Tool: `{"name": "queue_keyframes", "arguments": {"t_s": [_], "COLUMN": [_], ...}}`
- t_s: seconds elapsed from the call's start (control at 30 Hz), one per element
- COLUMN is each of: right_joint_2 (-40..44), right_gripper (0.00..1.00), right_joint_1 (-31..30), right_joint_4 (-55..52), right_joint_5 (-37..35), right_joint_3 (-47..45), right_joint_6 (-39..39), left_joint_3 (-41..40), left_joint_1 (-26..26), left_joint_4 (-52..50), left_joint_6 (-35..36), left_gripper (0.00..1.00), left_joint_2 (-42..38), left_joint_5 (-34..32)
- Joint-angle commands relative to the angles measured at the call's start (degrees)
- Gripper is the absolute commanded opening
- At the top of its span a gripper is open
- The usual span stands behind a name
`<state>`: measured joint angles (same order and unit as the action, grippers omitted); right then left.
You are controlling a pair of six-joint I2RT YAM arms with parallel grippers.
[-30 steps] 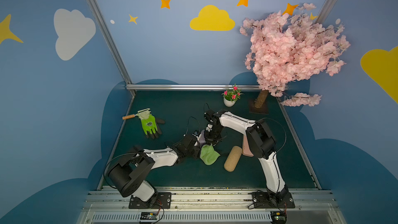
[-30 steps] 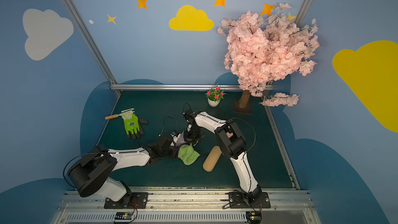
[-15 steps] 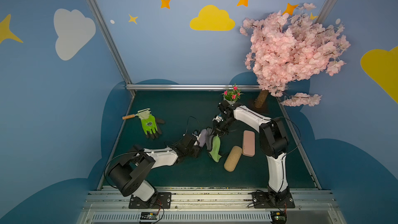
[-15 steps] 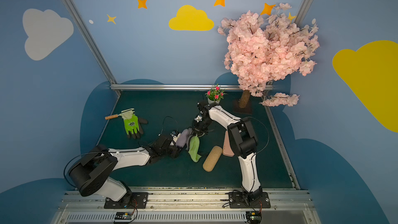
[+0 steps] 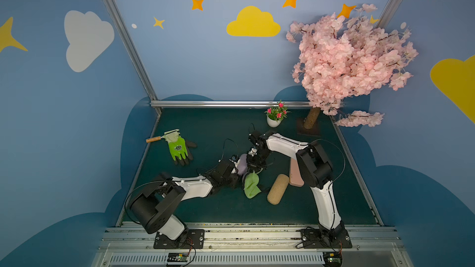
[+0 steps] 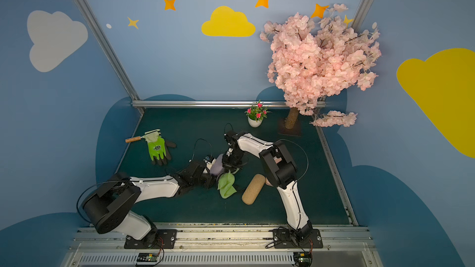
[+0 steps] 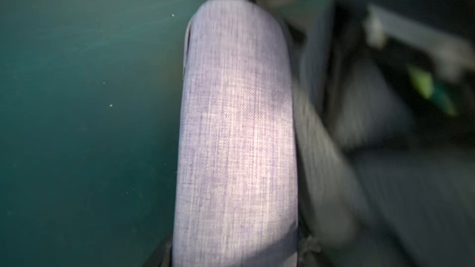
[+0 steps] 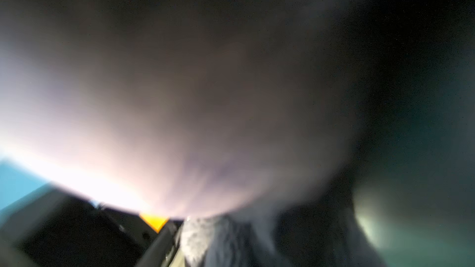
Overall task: Wipe the eyeglass case
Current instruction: Wipe the dirt from the eyeglass case.
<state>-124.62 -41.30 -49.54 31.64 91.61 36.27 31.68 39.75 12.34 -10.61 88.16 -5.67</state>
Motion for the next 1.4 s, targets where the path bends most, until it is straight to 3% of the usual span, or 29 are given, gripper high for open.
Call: {"name": "queue_keyframes", "arguments": {"t_s": [0.0,0.1,0.3,0.37,0.53,0.67,0.73,0.9,0.97,1.07,1.17,1.27,1.37], "right_joint_2": [3.48,6.62,6.23,4.24,-2.7,-6.78,-7.28,-7.52,-6.2,-2.7,-1.18,-1.6,-3.96], "right_gripper": [0.0,0.0,0.0,0.0,0.0,0.0,0.0,0.0,0.0,0.0,0.0,0.0,0.0], "right_joint_1": [-5.31,-2.78,7.34,7.18,3.17,2.36,3.11,7.55,6.86,3.61,0.38,-0.18,0.63], "right_joint_4": [2.23,1.03,-7.56,-7.35,2.09,0.6,-5.2,-18.35,-20.47,-19.58,-14.72,-0.42,11.33], "right_joint_5": [19.36,19.77,5.21,2.67,7.37,5.11,0.37,-27.17,-30.86,-25.27,-8.16,12.5,21.06], "right_joint_3": [-3.04,-0.93,12.42,14.99,11.88,8.64,7.65,11.49,15.35,19.24,19.88,12.3,4.86], "right_joint_6": [-0.16,-1.16,-4.2,-3.26,4.42,1.89,-3.33,-11.66,-12.81,-14.25,-12.63,-4.15,3.2], "left_joint_3": [-0.82,-0.92,-1.17,-1.43,-2.24,-1.93,-1.97,-2.01,-2.24,-2.25,-2.15,-2.36,-3.03], "left_joint_1": [0.2,0.24,0.24,0.24,0.24,0.24,0.18,0.17,0.13,0.15,0.16,0.15,0.24], "left_joint_4": [-3.73,-3.64,-3.64,-3.51,-2.51,-2.93,-2.78,-2.69,-2.5,-2.49,-2.76,-2.61,-2.11], "left_joint_6": [1.31,1.42,1.48,1.47,1.43,1.47,1.47,1.66,1.65,1.74,1.82,2.1,2.84], "left_gripper": [0.03,0.03,0.03,0.03,0.03,0.03,0.03,0.03,0.03,0.03,0.03,0.03,0.03], "left_joint_2": [3.07,2.83,2.3,1.9,1.05,1.32,1.37,1.23,0.93,0.8,0.47,-0.41,-2.14], "left_joint_5": [2.57,2.64,3.01,3.17,3.3,3.15,3.36,3.81,3.82,3.99,4.25,4.7,5.96]}}
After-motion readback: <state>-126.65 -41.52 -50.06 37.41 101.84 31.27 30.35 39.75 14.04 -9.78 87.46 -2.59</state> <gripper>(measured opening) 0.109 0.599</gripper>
